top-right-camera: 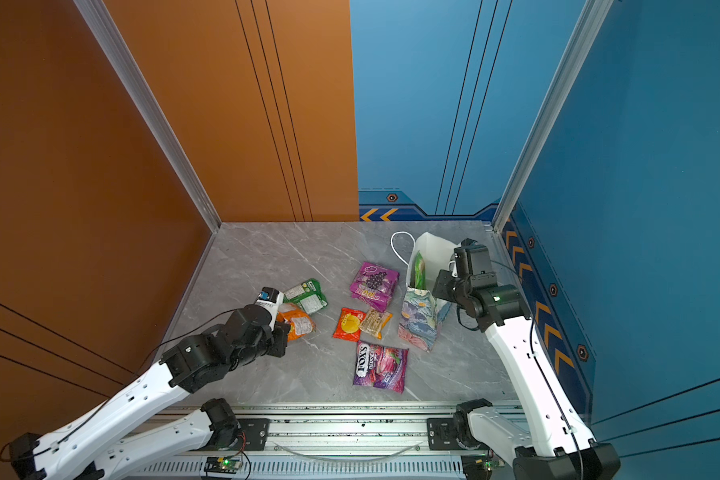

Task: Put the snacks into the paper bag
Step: 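Lift the orange packet with the left gripper and carry it over the paper bag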

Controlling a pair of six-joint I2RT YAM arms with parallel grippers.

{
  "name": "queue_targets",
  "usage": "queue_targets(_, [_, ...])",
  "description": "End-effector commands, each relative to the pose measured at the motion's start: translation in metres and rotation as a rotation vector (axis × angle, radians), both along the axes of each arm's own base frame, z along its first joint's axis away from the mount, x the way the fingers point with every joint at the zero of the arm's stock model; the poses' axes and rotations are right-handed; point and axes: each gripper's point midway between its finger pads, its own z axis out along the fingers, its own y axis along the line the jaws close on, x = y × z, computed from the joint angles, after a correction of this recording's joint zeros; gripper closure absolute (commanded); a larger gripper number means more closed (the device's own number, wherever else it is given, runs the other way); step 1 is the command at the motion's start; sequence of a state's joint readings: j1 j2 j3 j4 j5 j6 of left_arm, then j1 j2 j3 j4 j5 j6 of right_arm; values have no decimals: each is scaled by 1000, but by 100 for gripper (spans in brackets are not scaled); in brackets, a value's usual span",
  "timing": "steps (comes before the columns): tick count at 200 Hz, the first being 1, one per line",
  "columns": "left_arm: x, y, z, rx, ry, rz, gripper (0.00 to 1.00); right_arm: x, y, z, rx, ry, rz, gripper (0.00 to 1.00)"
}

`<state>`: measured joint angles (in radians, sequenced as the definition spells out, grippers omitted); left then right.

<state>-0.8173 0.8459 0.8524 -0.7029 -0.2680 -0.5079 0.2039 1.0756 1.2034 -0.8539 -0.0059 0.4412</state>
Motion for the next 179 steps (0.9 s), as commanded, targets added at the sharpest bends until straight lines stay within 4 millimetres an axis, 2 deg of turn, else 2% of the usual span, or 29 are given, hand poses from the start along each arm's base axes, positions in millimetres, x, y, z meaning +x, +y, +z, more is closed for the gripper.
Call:
queue_targets(1, [9, -2, 23, 63, -67, -33, 100, -4, 1, 7, -12, -3, 13, 98])
queue_targets(28, [17, -12, 30, 122, -54, -68, 100, -2, 1, 12, -16, -10, 21, 98])
queue_targets(30, [19, -14, 38, 115, -67, -71, 100, -1, 2, 13, -16, -11, 23, 98])
queue_targets(37, [22, -17, 44, 127, -77, -83, 100, -1, 2, 13, -15, -12, 24, 98])
queue_targets(68, [30, -30, 57, 183, -107, -147, 100, 2, 4, 17, -25, -9, 42, 98])
queue_targets(88, [35, -34, 73, 241, -170, -190, 100, 3, 5, 17, -32, -8, 51, 98])
queue_targets(106, [38, -39, 105, 245, -249, -215, 100, 6, 7, 19, -34, -6, 63, 98])
queue_targets(142, [37, -62, 170, 162, -367, -313, 100, 10, 19, 28, -48, -16, 111, 99])
queue_targets(179, [38, -91, 210, 121, -437, -395, 100, 14, 28, 31, -60, -19, 143, 99])
